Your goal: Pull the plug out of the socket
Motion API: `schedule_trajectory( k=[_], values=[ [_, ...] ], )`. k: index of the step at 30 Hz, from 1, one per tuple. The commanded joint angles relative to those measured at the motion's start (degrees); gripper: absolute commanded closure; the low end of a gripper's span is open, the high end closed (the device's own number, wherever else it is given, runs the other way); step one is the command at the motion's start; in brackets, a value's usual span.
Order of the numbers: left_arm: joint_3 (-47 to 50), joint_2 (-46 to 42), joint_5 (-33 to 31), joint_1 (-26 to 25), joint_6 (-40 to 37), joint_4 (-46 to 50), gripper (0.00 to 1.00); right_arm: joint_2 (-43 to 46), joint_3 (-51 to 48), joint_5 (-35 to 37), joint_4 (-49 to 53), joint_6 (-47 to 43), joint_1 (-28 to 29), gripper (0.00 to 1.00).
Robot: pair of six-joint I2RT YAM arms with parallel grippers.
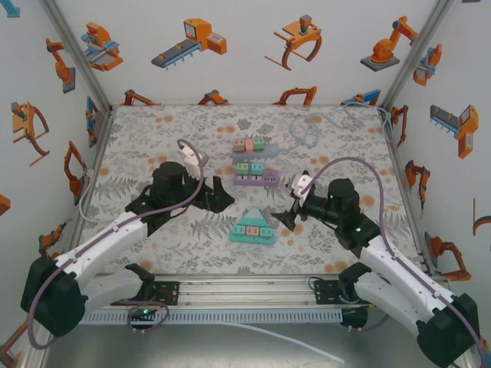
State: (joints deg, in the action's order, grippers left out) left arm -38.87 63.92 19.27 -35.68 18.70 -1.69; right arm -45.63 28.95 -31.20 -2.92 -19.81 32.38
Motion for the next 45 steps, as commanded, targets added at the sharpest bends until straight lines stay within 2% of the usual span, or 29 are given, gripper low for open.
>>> schedule_trajectory(
  k=[1,4,6,9,12,21,24,29,34,39,42,45],
  values=[
    [-3.0,5.0,9.9,-1.5,-0.1,1.4,0.0,-0.3,2.8,-3.0,10.1,-8.7,3.6,0.1],
    [-4.8,9.3,8.7,-3.8,-0.3,1.9,0.02,-2.2,3.3,0.8,14.0,-10.3,6.4,0.11],
    [-6.6,11.6,4.9,-5.3,-1.6,3.9,0.03,-3.9,3.5,2.1,15.5,-11.8,8.0,0.13],
    [-8.5,15.5,1.3,-6.7,-4.2,4.5,0.05,-7.2,3.7,2.3,15.4,-13.7,10.0,0.17],
    [-10.6,20.6,0.5,-7.0,-5.3,4.5,0.08,-10.7,3.5,3.0,13.4,-14.8,11.2,0.22],
    [-13.6,28.1,0.7,-11.3,-8.2,5.7,0.22,-19.3,3.7,1.8,9.3,-16.6,13.4,0.46],
    [-12.7,28.6,-0.1,-11.7,-7.7,5.9,0.27,-20.8,3.7,2.0,9.1,-17.1,13.8,0.5],
    [-12.3,29.5,-1.7,-11.7,-6.4,7.7,0.37,-21.6,3.6,2.8,7.3,-17.6,14.0,0.64],
    [-11.4,30.1,-3.8,-11.8,-4.8,9.5,0.44,-22.3,4.4,3.7,6.3,-18.9,14.0,0.68],
    [-10.6,30.9,-9.7,-11.8,-3.0,11.9,0.52,-23.7,5.2,2.9,5.3,-19.3,14.0,0.71],
    [-10.7,32.4,-11.5,-11.8,-2.5,13.8,0.53,-23.5,5.2,1.7,3.8,-18.9,14.0,0.73],
    [-11.8,35.1,-16.5,-11.8,-1.5,18.2,0.54,-22.4,4.5,1.7,1.2,-18.5,14.0,0.75]
  ],
)
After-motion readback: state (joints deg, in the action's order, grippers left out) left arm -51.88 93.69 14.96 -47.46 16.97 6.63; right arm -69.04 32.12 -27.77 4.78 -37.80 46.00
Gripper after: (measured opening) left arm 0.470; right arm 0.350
